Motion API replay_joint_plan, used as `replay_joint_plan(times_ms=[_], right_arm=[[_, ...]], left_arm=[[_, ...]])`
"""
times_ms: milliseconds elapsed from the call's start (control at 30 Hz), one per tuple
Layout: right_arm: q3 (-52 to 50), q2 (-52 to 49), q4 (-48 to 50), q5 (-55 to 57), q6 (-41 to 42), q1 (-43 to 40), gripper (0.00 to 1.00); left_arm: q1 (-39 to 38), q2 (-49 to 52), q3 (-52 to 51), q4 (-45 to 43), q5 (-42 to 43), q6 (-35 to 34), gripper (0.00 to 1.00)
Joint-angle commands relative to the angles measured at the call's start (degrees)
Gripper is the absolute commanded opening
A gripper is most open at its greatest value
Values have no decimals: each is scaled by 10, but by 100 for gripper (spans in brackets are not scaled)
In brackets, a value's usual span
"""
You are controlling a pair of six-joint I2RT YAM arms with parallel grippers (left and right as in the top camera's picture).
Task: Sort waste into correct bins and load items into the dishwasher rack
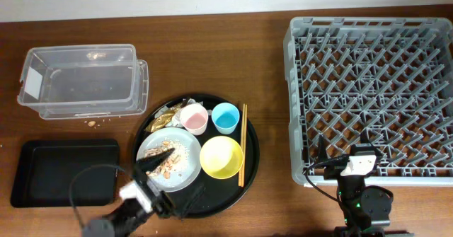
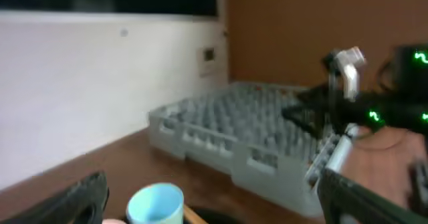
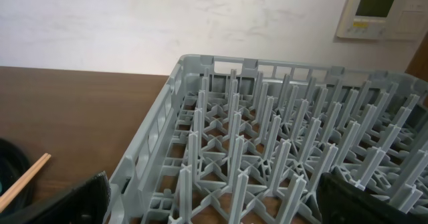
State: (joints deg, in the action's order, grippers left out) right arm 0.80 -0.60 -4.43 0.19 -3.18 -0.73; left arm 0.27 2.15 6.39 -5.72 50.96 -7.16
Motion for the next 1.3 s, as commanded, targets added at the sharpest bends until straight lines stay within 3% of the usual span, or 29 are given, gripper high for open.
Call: replay_joint_plan(times_ms=[0, 133, 200, 300, 400, 467, 600, 833, 900, 1000, 1033, 1067, 1133, 1267], right_arm=[[-5, 4, -3, 3, 5, -4, 99], [-5, 4, -3, 3, 5, -4, 99], [-5, 4, -3, 3, 5, -4, 99], [-5, 4, -3, 3, 5, -4, 99], [-5, 4, -2, 3, 5, -4, 99], [-5, 4, -2, 3, 5, -4, 99], [-5, 4, -3, 3, 5, -4, 99], [-5, 4, 3, -6, 7, -4, 99], [-5, 4, 25, -98, 23, -4, 99], [-5, 4, 122, -420, 249, -4, 99], [-5, 4, 179, -468, 330, -4, 99], [-5, 4, 243, -484, 409, -4, 99], [-5, 4, 350, -462, 493, -4, 99], [5, 2, 390, -379, 609, -4, 99]], left_arm=[[-1, 98, 155, 149, -116, 72, 99], [-1, 301, 364, 368, -163, 154, 99], [-1, 394, 441, 418, -162, 158, 99], [-1, 459, 477, 443, -163, 158, 99], [0, 488, 477, 450, -206, 154, 99], [19, 486, 477, 449, -293, 97, 99], [92, 464, 477, 449, -389, 39, 99], [190, 458, 477, 482, -421, 37, 99], [204, 458, 477, 481, -433, 37, 99], [209, 458, 477, 487, -433, 37, 99], [209, 458, 477, 494, -433, 37, 99], [209, 458, 477, 494, -433, 37, 99], [209, 458, 477, 496, -403, 37, 99], [209, 458, 477, 499, -373, 37, 99]])
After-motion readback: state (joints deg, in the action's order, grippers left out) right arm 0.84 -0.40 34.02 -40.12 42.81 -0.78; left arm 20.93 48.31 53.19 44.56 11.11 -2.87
